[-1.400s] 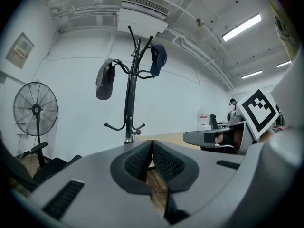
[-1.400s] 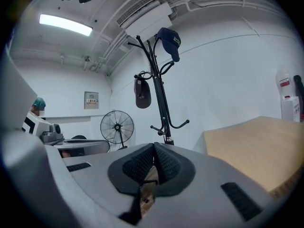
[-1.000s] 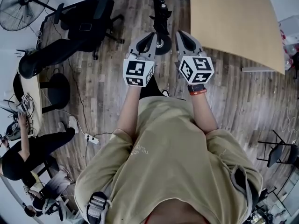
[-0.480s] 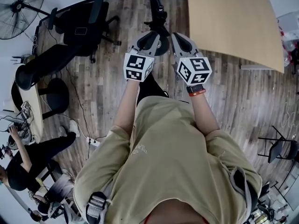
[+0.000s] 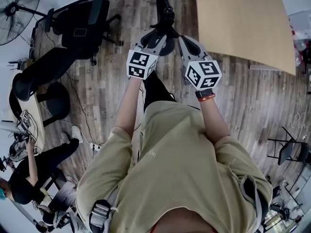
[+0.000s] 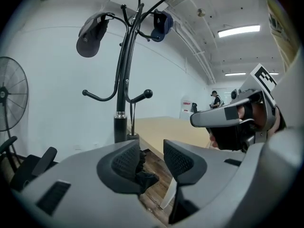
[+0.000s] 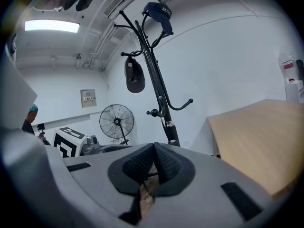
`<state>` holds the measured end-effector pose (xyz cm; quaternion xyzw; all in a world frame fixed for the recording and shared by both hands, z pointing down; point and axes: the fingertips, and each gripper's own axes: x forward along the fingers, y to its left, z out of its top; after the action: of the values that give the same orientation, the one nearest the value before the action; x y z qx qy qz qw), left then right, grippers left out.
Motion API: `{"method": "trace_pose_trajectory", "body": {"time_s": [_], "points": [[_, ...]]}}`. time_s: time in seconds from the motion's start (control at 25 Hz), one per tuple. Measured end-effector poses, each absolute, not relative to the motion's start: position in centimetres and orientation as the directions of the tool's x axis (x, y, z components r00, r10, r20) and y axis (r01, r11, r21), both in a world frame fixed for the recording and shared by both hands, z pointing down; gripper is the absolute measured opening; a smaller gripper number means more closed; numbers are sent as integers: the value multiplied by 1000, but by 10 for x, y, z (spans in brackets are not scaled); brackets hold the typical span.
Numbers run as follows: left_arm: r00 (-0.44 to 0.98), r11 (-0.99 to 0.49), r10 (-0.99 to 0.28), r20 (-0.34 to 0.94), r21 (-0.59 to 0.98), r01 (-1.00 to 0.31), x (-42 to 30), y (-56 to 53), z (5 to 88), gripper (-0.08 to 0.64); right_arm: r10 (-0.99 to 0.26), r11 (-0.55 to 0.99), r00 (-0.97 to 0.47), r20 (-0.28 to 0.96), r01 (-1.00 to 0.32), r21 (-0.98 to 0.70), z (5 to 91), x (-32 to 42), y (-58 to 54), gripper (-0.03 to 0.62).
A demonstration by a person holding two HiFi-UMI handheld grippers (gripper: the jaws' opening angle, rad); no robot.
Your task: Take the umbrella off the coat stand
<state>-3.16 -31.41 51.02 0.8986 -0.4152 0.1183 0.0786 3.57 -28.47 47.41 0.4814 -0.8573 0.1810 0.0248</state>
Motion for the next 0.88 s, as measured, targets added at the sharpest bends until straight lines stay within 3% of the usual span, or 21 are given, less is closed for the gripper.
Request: {"method": "trace_pose_trajectory", "body": {"time_s": [0.88], "points": [[704,-736,-624,338,49,-675,-38,-382,556,247,-833,428,-505,225,-847,-315,489,28,-324,15]]}}
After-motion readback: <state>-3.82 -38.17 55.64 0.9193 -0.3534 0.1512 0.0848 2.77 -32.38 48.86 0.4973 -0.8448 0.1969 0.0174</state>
